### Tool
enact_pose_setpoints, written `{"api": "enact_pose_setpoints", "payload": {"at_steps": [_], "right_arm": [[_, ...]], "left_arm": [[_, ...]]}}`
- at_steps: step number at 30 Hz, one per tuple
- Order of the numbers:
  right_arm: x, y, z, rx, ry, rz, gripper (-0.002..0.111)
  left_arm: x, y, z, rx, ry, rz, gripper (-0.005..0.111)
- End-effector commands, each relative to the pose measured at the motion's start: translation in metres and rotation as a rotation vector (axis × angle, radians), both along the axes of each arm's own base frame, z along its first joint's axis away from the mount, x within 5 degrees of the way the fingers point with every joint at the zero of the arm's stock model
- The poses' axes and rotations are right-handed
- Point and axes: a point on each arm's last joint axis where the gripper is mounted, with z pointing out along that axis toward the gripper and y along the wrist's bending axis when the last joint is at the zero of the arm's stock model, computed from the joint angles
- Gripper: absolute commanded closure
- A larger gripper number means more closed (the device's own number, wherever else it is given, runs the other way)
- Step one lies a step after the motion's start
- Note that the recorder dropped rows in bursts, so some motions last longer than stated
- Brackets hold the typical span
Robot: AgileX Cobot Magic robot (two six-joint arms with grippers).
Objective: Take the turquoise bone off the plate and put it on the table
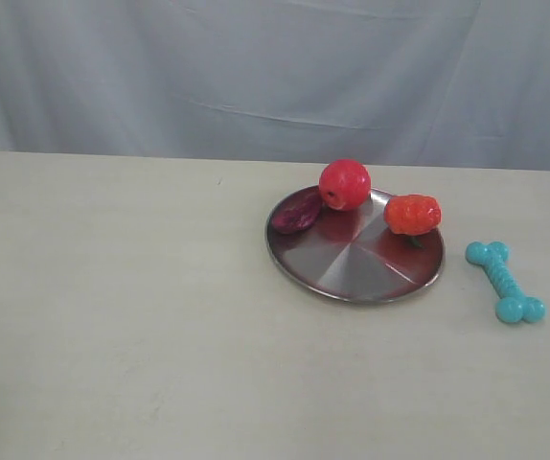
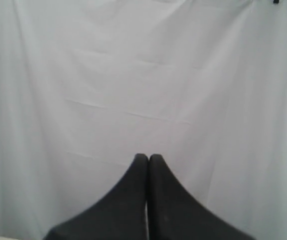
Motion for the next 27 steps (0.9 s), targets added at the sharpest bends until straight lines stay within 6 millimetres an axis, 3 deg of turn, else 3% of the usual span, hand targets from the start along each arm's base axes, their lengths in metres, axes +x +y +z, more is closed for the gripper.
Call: {"api": "enact_pose_setpoints", "payload": {"at_steps": [1,8,13,27], "right_arm": [[0.021,-0.009,-0.048,0.022,0.054,-0.007,0.109],[0.050,-0.021,-0.126,0.054,0.106,-0.021,0.109],[0.056,-0.023,-0.173,0.061,0.117,-0.029,0.109],[0.054,-0.023,-0.260,0.116,0.214,-0.030,0.109]], "left_arm": [[0.000,0.000,0.000,-0.008,-0.005,0.005,0.107],[0.000,0.000,0.000,-0.008,-0.005,0.005,0.107],[0.000,0.000,0.000,-0.008,-0.005,0.005,0.107],[0.000,0.000,0.000,-0.008,-0.005,0.005,0.107]]}}
